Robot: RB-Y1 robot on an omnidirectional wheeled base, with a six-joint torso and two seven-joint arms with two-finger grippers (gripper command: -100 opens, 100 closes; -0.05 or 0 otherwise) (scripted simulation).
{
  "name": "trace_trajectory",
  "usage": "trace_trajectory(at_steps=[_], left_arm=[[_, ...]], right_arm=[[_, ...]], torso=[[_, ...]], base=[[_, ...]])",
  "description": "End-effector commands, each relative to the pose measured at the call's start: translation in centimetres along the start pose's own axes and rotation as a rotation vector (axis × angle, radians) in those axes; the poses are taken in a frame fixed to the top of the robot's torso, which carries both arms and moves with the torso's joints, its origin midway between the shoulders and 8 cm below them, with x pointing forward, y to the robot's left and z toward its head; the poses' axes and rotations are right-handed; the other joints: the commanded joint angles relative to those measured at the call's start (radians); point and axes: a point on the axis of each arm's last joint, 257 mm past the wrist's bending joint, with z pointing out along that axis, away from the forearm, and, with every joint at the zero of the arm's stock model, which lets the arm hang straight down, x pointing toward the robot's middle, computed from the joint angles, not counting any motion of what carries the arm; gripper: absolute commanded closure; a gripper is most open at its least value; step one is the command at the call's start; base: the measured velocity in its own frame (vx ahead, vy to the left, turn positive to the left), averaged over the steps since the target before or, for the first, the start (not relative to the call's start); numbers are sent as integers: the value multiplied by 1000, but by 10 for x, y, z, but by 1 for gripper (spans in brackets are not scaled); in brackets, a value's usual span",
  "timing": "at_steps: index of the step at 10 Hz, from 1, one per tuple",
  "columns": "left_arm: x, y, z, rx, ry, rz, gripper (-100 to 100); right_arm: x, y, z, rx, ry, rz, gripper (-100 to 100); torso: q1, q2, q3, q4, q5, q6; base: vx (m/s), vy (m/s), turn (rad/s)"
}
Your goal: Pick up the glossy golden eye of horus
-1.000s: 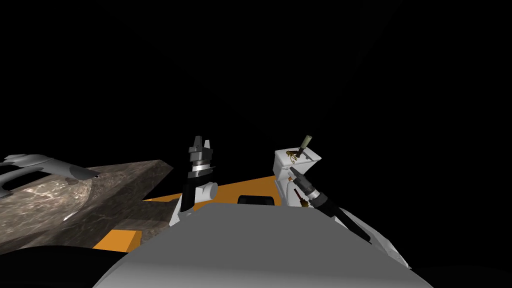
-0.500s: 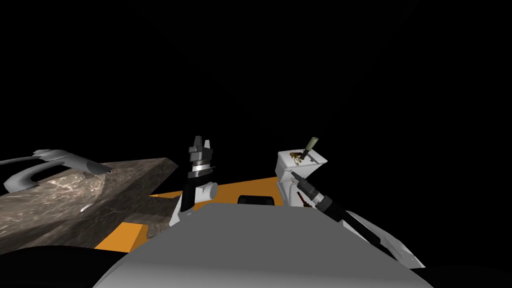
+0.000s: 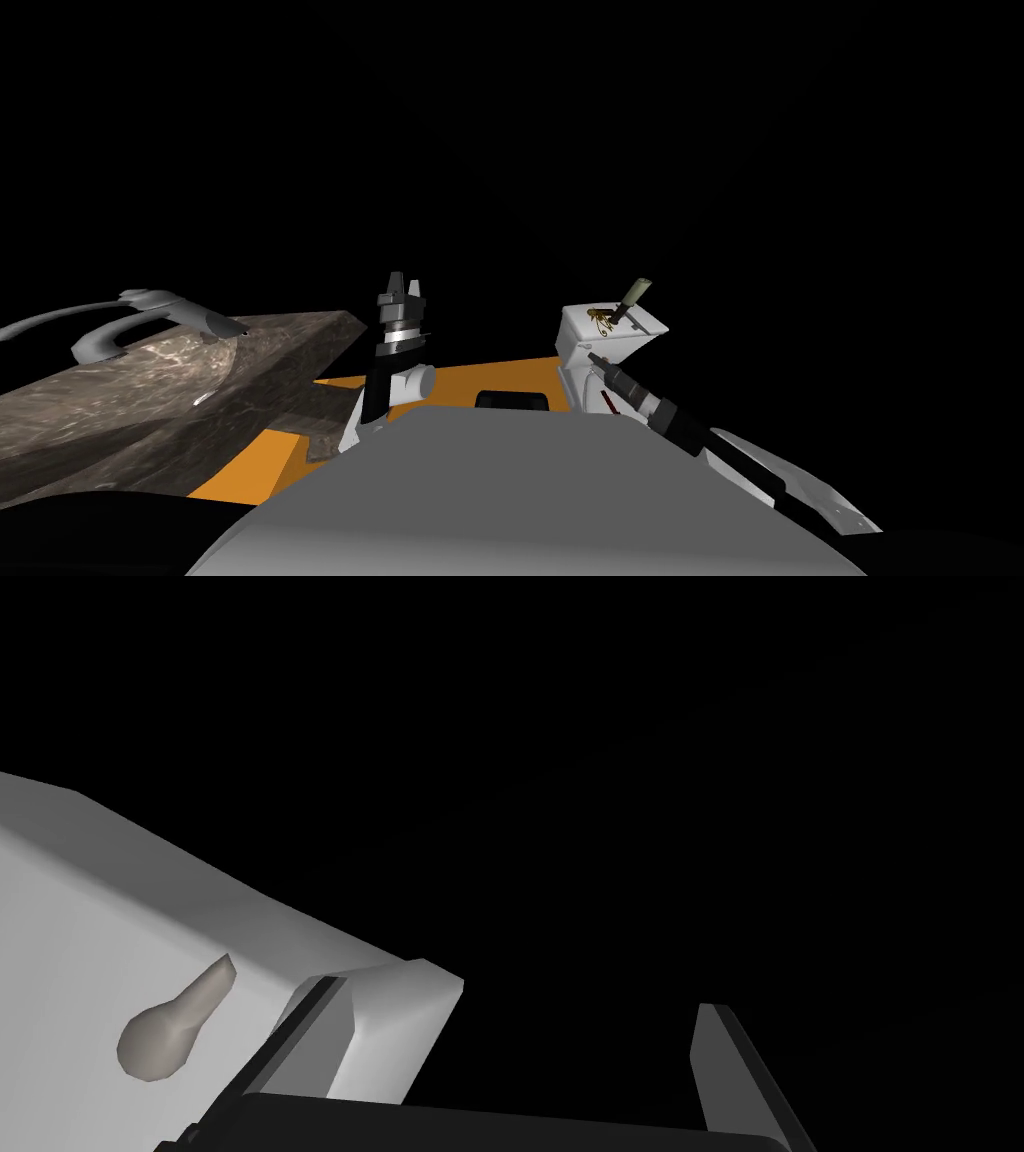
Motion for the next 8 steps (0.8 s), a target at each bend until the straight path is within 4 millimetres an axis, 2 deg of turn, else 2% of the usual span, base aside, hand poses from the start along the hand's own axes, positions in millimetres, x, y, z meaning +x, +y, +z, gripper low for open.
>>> trace_trajectory(at_steps=[1,2,4,5,6,7,8], left_arm=[[0,0,0,0,0,0,0],[0,0,0,0,0,0,0],[0,0,0,0,0,0,0],[0,0,0,0,0,0,0],[0,0,0,0,0,0,0],[0,0,0,0,0,0,0],[0,0,0,0,0,0,0]], right_arm=[[-2,-11,-9,43,26,-18,-100],[-1,-31,-21,102,42,-10,-100],[-5,-32,-24,116,59,-35,-100],[-5,-51,-38,177,77,-33,-100],[-9,-52,-40,187,89,-51,-100],[-10,-70,-55,246,105,-49,-100],[-14,-70,-58,258,118,-69,-100]], torso=[[0,0,0,0,0,0],[0,0,0,0,0,1],[0,0,0,0,0,1],[-1,1,1,0,0,1],[0,0,0,0,0,0],[0,0,0,0,0,1],[0,0,0,0,0,0]], base=[[22,20,79],[26,27,146],[14,13,47],[17,18,175],[17,15,122],[23,19,179],[21,13,112]])
